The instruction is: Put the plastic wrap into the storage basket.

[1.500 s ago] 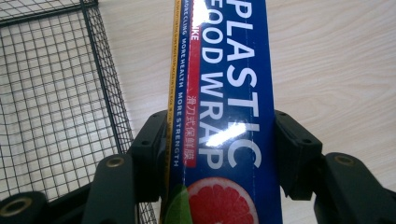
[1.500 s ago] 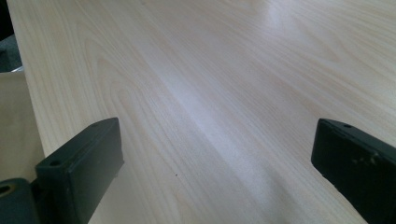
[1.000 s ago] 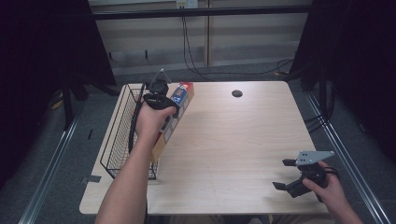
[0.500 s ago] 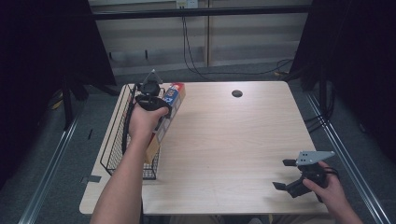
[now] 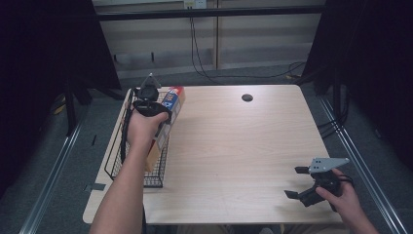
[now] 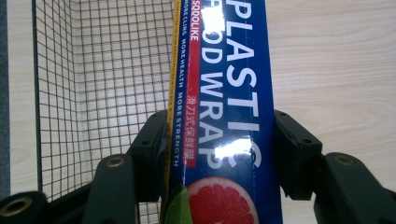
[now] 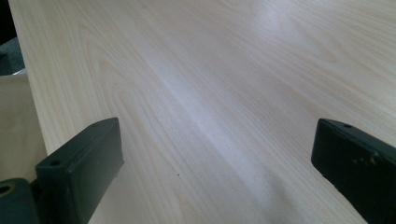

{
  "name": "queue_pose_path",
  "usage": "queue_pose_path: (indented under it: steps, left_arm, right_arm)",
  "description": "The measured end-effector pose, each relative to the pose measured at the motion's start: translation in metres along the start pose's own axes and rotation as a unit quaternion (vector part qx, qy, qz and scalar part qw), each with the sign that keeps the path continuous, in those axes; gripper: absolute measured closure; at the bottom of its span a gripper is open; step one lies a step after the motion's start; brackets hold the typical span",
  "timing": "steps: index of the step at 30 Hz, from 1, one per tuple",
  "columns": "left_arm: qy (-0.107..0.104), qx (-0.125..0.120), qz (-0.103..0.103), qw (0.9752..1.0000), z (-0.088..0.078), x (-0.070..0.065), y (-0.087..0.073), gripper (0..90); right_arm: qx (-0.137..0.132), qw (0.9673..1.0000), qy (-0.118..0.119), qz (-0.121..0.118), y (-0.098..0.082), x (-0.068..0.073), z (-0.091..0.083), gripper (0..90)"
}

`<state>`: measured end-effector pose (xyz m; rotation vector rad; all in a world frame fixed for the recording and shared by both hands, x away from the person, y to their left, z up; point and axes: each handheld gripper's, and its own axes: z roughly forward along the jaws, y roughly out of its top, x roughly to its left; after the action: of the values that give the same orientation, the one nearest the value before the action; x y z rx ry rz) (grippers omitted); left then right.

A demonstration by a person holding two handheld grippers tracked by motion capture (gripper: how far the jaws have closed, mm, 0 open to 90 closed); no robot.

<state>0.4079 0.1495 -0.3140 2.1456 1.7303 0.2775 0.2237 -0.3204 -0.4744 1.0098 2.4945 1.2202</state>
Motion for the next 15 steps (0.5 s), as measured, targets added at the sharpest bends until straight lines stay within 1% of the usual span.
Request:
queue_pose_path:
  steps: [3,4,5,7,10,12,15]
  left_arm:
    - [0.0,-0.001,-0.004,1.0,0.0,0.002,-0.001,44.8]
    - [-0.001,-0.003,-0.01,0.9999,0.0,0.003,-0.002,44.8]
    - [0.001,-0.002,-0.008,1.0,0.0,0.005,-0.003,44.8]
    - [0.002,0.001,-0.013,0.9999,0.0,0.007,-0.004,44.8]
    - [0.007,-0.002,-0.018,0.9998,0.0,0.01,-0.006,44.7]
    - [0.009,-0.002,-0.023,0.9997,0.0,0.015,-0.007,44.7]
    - [0.011,0.0,-0.027,0.9996,0.0,0.017,-0.009,44.7]
  right_arm:
    - [0.0,1.0,0.0,0.0,0.0,0.0,0.0,1.9]
    - [0.0,1.0,0.001,0.001,0.0,0.001,0.0,1.8]
    - [0.001,1.0,0.0,0.001,0.0,0.001,-0.001,1.8]
    - [0.001,1.0,0.0,0.001,0.0,0.001,-0.001,1.8]
    - [0.002,1.0,0.0,0.001,0.0,0.001,-0.001,1.9]
    - [0.002,1.0,-0.001,0.001,0.0,0.001,-0.001,1.9]
    - [0.002,1.0,-0.001,0.0,0.0,0.001,-0.001,1.8]
